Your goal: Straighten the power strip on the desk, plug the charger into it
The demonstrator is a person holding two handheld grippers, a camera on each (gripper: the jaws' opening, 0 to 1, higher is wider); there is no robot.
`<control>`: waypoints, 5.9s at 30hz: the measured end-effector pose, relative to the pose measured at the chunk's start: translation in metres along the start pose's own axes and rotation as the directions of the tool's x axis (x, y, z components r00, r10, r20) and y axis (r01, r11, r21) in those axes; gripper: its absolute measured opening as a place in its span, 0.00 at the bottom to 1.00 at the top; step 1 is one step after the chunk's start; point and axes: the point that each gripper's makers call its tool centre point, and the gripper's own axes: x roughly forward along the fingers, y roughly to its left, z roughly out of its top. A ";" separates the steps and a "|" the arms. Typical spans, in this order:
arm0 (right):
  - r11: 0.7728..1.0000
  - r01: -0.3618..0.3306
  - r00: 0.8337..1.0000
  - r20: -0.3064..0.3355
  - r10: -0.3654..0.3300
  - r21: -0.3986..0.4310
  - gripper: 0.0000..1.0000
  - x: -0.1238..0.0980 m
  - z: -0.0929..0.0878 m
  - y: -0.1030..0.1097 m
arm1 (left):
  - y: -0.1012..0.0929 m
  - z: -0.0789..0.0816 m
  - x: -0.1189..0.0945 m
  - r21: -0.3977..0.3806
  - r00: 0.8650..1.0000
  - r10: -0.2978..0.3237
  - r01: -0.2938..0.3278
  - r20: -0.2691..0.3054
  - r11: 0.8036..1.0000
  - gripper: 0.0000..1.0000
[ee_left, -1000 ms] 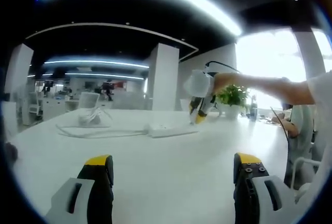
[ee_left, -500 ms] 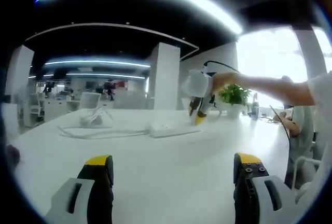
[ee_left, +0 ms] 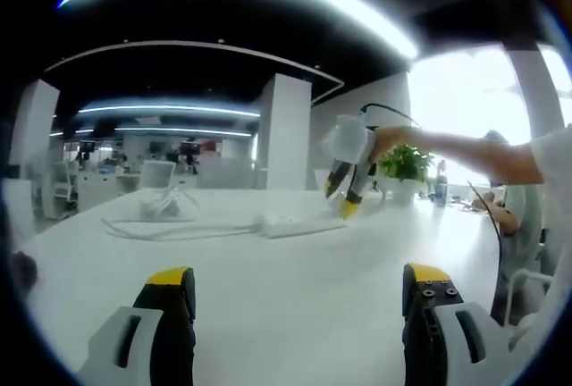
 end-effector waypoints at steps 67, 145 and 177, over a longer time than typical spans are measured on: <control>0.994 -0.107 0.992 0.064 0.107 0.002 0.35 0.017 0.000 0.001 | -0.011 0.009 0.009 0.011 1.000 -0.017 0.017 -0.001 1.000 0.99; 0.945 -0.066 0.788 0.597 -0.147 0.320 1.00 -0.047 0.029 -0.006 | -0.015 0.004 0.001 0.018 0.999 -0.032 0.032 -0.002 0.999 0.99; 0.851 -0.175 0.577 0.752 -0.318 0.495 1.00 -0.113 0.017 0.001 | -0.017 0.006 0.004 0.019 0.999 -0.046 0.046 0.000 0.999 0.99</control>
